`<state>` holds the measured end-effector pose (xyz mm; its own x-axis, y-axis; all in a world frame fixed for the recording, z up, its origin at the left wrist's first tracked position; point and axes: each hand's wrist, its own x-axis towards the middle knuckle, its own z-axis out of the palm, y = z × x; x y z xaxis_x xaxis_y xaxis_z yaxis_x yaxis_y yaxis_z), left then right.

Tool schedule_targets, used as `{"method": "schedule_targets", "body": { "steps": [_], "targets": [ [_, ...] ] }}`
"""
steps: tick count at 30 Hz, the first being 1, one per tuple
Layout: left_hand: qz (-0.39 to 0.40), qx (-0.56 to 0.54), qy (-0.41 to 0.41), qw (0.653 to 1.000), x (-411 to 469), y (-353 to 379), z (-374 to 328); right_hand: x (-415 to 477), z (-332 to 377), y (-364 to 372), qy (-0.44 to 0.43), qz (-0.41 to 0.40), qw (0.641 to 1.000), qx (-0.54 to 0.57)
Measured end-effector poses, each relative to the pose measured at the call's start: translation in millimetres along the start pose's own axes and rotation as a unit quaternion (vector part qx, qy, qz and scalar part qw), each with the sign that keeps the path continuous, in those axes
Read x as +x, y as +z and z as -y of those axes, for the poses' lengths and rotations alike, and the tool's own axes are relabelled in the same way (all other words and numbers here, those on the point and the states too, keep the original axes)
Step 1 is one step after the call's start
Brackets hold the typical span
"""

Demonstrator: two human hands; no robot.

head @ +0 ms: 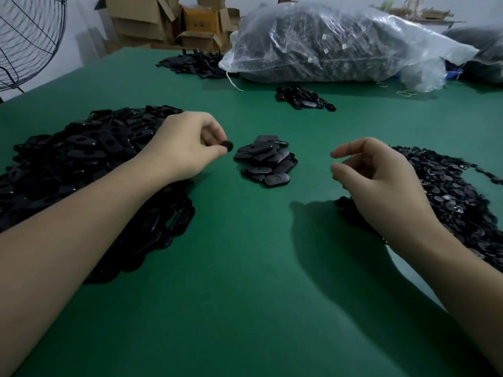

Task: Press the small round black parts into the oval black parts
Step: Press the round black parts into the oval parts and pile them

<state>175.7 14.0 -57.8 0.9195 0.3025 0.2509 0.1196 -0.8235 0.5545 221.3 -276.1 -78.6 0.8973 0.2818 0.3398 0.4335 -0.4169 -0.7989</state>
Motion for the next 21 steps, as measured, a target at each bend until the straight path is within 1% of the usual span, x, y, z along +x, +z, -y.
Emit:
{"method": "schedule_targets", "body": {
  "steps": [2, 3, 5, 7, 9, 11, 13, 15, 18, 21],
  "targets": [
    [0.028, -0.162, -0.042, 0.986, -12.1, 2.8, -14.2, 1.0, -0.1, -2.3, -0.040, 0.015, 0.992, -0.118],
    [0.052, -0.213, -0.054, 0.974, -19.7, 5.4, -21.5, 1.1, 1.3, -3.2, -0.053, 0.019, 0.984, -0.167],
    [0.094, -0.258, -0.055, 0.960, -36.0, 12.5, -33.2, 1.5, 4.4, -5.9, -0.069, 0.019, 0.972, -0.225],
    [0.121, -0.277, -0.052, 0.952, -52.3, 19.8, -40.0, 2.0, 7.9, -10.2, -0.079, 0.031, 0.960, -0.267],
    [0.136, -0.297, -0.054, 0.944, -65.9, 25.5, -42.1, 2.6, 11.1, -14.8, -0.081, 0.068, 0.942, -0.317],
    [0.131, -0.326, -0.052, 0.935, -74.3, 29.3, -42.2, 2.5, 14.4, -17.8, -0.071, 0.113, 0.923, -0.361],
    [0.119, -0.349, -0.045, 0.928, -77.5, 31.3, -42.6, 1.4, 17.0, -18.5, -0.062, 0.146, 0.908, -0.388],
    [0.120, -0.367, -0.037, 0.922, -79.2, 33.0, -43.0, 1.0, 18.0, -18.5, -0.062, 0.151, 0.904, -0.395],
    [0.160, -0.401, -0.047, 0.901, -82.6, 36.6, -40.3, 2.8, 16.5, -18.7, -0.057, 0.139, 0.913, -0.379],
    [0.178, -0.392, -0.040, 0.902, -84.9, 40.6, -37.6, 3.4, 15.4, -18.2, -0.044, 0.130, 0.923, -0.361]
  ]
}}
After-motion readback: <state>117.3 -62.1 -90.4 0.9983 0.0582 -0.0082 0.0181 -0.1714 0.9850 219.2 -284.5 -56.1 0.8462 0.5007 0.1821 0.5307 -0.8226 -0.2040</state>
